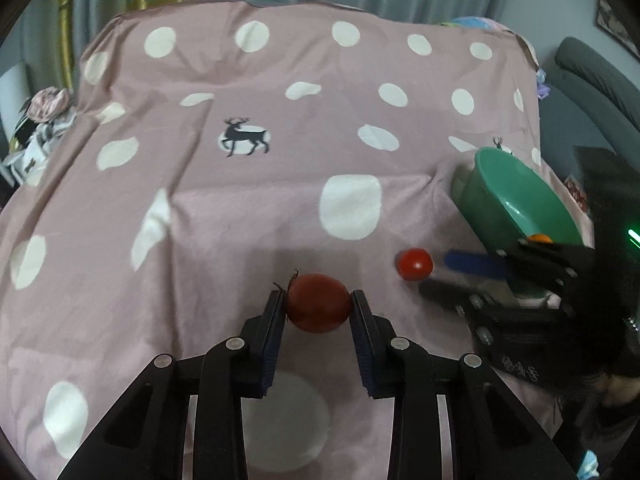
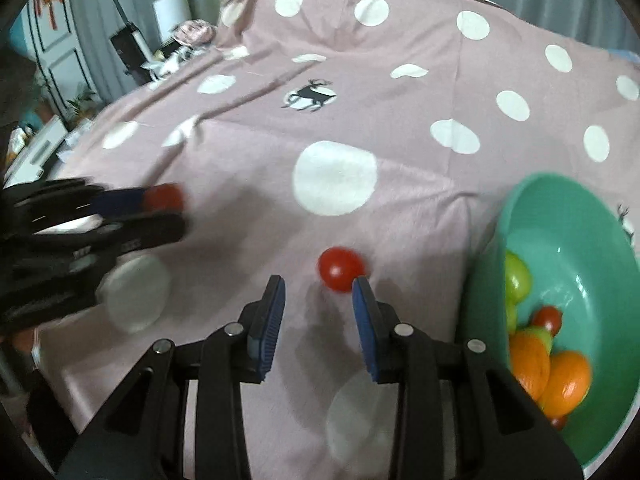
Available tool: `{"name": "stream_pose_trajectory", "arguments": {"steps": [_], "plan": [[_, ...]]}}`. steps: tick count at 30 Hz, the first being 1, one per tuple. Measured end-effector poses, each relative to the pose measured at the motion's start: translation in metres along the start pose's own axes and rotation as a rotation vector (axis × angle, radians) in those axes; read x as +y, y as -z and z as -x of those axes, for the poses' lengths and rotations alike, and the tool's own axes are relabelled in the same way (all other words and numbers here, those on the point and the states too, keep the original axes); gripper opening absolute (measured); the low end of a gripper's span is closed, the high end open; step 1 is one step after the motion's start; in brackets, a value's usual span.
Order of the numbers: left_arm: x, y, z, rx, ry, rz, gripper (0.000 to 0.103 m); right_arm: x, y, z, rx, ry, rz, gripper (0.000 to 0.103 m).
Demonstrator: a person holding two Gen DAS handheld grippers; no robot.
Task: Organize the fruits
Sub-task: 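Grasp a cherry tomato with the left tool while the right tool grasps another, then carry both cherry tomatoes over the green bowl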
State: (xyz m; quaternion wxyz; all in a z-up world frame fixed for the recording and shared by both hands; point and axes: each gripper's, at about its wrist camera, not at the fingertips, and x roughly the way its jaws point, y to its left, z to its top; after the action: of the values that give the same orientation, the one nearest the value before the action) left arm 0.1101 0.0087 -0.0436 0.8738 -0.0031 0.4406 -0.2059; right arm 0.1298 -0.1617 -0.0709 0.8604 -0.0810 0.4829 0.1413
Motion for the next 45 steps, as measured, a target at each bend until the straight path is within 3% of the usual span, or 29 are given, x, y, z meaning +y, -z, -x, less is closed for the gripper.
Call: {"name": "stream_pose_trajectory", "arguments": {"steps": [12, 29, 45], "plan": [[0.011, 0.010, 0.001, -0.008, 0.022, 0.033, 0.033, -0.005, -0.014, -0.033, 0.092, -0.032, -0.005, 0.031], [-0.019, 0.015, 0.016, -0.008, -0.021, -0.009, 0.033, 0.009, 0.029, 0.054, -0.070, -0.238, -0.021, 0.031], [-0.075, 0.023, 0.029, -0.009, -0.079, -0.125, 0.033, -0.014, 0.069, 0.104, -0.157, -0.258, -0.070, 0.031]]}}
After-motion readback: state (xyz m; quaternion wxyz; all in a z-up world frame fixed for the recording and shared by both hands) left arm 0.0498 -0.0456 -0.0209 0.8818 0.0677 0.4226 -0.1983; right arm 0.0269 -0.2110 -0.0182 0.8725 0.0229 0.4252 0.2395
